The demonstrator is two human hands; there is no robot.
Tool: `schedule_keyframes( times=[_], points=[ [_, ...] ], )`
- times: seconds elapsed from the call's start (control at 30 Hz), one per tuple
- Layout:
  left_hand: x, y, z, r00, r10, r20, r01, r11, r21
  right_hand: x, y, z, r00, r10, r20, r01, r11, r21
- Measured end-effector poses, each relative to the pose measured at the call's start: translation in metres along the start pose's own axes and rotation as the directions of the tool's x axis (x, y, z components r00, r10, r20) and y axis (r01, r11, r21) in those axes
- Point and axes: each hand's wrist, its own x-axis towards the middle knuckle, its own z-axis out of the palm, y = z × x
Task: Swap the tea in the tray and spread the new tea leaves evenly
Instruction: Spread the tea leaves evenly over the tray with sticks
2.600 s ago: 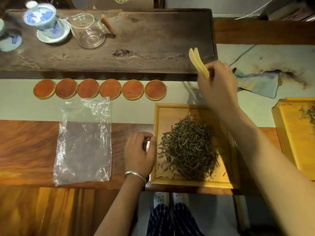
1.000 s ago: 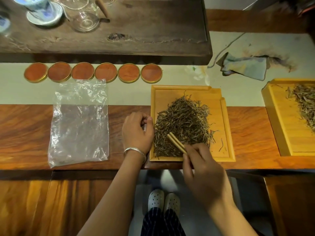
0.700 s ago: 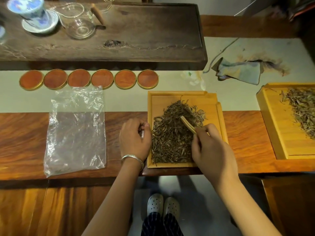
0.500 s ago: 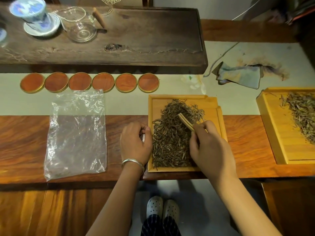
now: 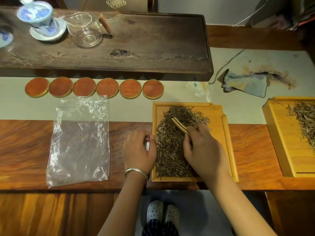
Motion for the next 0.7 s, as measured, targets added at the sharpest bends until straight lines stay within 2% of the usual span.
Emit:
schedule_keyframes(
  times=[0.7],
  points=[
    [-0.001,0.000,0.000,1.000,-0.002,-0.011,0.002,1.000,0.010,0.024,-0.017,0.012,1.000,0.029,-0.012,-0.029,1.000,-0.007]
  ],
)
